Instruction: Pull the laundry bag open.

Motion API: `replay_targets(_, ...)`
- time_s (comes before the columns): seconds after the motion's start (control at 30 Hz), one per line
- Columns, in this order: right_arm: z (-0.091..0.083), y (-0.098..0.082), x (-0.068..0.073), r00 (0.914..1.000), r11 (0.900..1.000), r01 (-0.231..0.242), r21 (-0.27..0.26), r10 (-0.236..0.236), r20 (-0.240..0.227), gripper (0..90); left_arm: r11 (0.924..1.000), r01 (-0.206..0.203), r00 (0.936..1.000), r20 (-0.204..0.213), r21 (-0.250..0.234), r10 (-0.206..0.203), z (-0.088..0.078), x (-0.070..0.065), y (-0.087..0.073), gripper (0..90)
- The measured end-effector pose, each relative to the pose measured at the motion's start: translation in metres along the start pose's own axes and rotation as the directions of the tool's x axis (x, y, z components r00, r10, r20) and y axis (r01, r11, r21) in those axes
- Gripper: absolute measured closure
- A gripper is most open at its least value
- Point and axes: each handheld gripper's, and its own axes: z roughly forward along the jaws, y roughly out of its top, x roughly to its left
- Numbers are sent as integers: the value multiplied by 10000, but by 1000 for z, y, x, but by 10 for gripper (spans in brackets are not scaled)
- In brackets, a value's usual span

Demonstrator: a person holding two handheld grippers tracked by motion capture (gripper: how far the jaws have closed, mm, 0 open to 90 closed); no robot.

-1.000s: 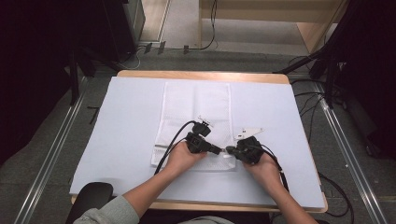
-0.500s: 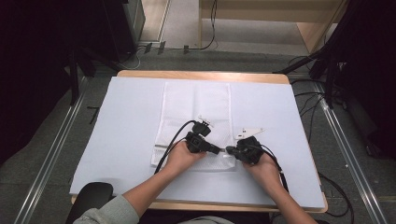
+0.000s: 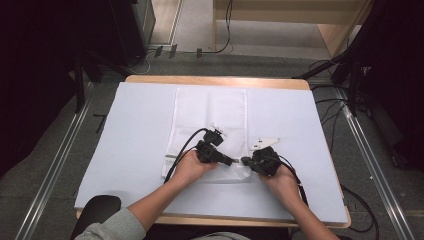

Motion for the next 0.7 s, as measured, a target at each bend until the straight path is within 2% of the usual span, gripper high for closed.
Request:
replay_targets(0.13, 1, 0, 0, 10000, 10000, -7, -18, 7, -44, 900, 9997, 226, 9996, 170, -36, -225, -1, 2, 0, 887)
replay_targets(0.17, 0, 0, 0, 9999, 9999, -132, -1, 132, -60, 900, 9996, 291, 9992, 276, 32, -292, 1, 3, 0, 886)
replay_targets(0.23, 1, 1, -3, 9984, 9988, -493, 11, 493, -266, 900, 9996, 297, 9993, 208, -12, -296, 2, 2, -1, 885)
replay_targets(0.3, 1, 3, -8, 9928, 9940, -1098, -24, 1095, -493, 900, 9991, 397, 9990, 234, -130, -394, 4, 1, 0, 884)
replay_targets(0.33, 2, 4, -9, 9915, 9926, -1192, -220, 1179, -559, 900, 9994, 343, 9989, 309, -38, -342, 5, 1, 1, 884)
replay_targets(0.4, 4, 7, -8, 9961, 9960, -848, -274, 840, -275, 900, 9994, 323, 9993, 208, -109, -321, 5, 0, 1, 883)
replay_targets(0.43, 6, 8, -7, 9973, 9974, -704, -128, 701, -228, 900, 9995, 313, 9993, 211, -71, -312, 5, 0, 2, 883)
replay_targets(0.5, 6, 8, -6, 9978, 9978, -652, -149, 650, -129, 900, 9988, 468, 9985, 284, -125, -464, 5, 1, 2, 882)
replay_targets(0.6, 7, 8, -1, 9995, 9996, -279, -109, 281, 144, 900, 9979, 636, 9971, 432, -84, -632, 5, 5, 4, 883)
replay_targets(0.7, 7, 7, -1, 9997, 9998, -174, -117, 175, 146, 900, 9982, 591, 9970, 502, 47, -592, 4, 7, 5, 884)
